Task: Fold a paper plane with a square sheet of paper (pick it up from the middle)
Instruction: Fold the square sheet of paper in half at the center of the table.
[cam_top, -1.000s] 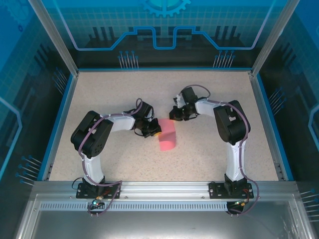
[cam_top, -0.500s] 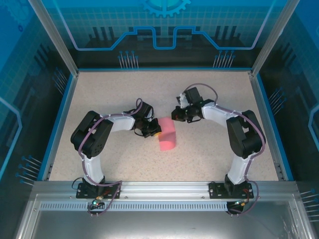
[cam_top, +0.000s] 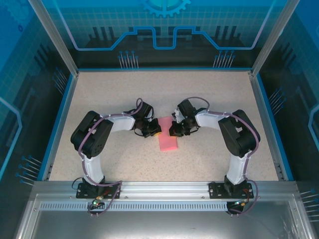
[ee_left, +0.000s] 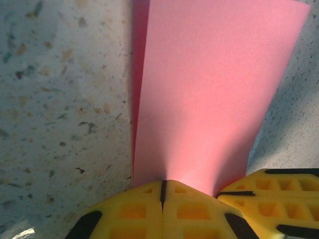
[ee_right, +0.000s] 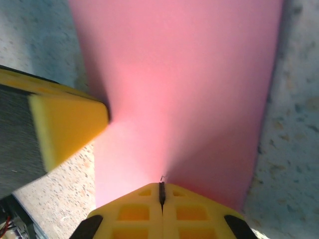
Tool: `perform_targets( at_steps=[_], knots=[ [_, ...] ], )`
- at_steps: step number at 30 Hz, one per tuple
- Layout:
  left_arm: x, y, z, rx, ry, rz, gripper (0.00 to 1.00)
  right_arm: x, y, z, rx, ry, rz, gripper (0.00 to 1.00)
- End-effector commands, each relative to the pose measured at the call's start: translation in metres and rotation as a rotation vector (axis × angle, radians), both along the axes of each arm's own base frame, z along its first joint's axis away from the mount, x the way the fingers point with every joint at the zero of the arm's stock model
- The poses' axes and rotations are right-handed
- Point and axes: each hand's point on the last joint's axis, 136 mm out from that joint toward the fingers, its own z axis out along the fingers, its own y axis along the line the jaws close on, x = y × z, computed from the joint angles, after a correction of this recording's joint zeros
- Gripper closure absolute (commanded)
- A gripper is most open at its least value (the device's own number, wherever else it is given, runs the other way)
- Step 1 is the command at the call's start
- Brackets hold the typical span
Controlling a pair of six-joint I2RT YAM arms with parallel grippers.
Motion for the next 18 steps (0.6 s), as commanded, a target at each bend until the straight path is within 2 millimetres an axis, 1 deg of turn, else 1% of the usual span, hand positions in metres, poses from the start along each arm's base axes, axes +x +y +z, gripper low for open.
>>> perform_targets(
  at_steps=[1, 4, 7, 13, 15, 16, 18],
  knots=[
    [-0.090, 0.089, -0.087, 0.451, 0.336, 0.034, 1.00, -0.018, -0.009, -0.014, -0.046, 0.056, 0.028, 1.00],
    [-0.090, 0.091, -0.087, 0.460, 0.336, 0.039, 1.00, -0.027, -0.019, -0.020, -0.079, 0.070, 0.033, 1.00],
    [-0.090, 0.091, -0.088, 0.466, 0.337, 0.039, 1.00, -0.040, -0.032, -0.026, -0.103, 0.097, 0.027, 1.00],
    [-0.091, 0.093, -0.090, 0.472, 0.339, 0.044, 1.00, -0.075, -0.068, -0.035, -0.170, 0.154, -0.002, 1.00],
    [-0.091, 0.094, -0.090, 0.473, 0.337, 0.044, 1.00, -0.081, -0.075, -0.032, -0.171, 0.151, -0.011, 1.00],
    [-0.091, 0.093, -0.091, 0.471, 0.335, 0.042, 1.00, -0.080, -0.075, -0.027, -0.164, 0.137, -0.011, 1.00],
    [-0.089, 0.092, -0.091, 0.467, 0.333, 0.039, 1.00, -0.069, -0.069, -0.010, -0.128, 0.074, -0.009, 1.00]
  ],
)
